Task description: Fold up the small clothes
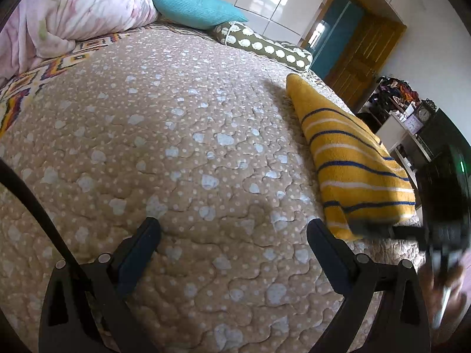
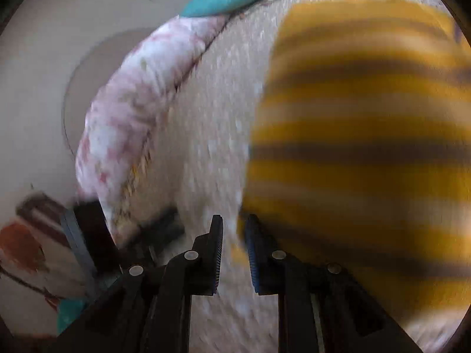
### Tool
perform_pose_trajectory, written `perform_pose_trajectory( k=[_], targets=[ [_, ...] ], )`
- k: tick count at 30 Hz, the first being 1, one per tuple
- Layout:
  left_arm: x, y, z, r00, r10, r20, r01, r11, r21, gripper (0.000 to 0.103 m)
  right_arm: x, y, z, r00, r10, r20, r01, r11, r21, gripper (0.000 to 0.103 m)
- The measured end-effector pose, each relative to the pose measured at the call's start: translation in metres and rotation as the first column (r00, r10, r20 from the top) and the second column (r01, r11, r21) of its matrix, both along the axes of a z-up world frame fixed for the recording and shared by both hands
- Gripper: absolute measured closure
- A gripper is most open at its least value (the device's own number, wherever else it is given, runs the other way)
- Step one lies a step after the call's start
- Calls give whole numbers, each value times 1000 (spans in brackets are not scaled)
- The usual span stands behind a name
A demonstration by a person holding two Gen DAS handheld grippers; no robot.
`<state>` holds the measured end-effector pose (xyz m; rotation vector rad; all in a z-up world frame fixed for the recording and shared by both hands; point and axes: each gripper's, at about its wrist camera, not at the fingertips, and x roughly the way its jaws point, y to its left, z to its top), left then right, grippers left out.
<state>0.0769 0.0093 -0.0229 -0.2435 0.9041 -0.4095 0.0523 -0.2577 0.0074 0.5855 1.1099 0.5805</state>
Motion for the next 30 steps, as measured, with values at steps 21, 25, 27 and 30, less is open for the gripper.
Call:
perform_pose_trajectory(
  k=[21,25,27,30],
  targets=[
    [-3,-14,1,1000,-15,8,14,993,121,4,-93,-110,43,883,-433,182,465,864,-195,53],
    [-13,-37,3,1000,14,3,-15,948,317,4,-130,-119,38,880,-435,191,475,825,-307,51],
    [-28,-44,10,1000,12,5,-13,948,317,4,-146,-130,36,873,-447,194,487,815,-315,51],
    [-55,-51,32,1000,8,30,-17,959,281,4,-165,-135,41,856,-466,224,516,784,-346,48]
  ],
)
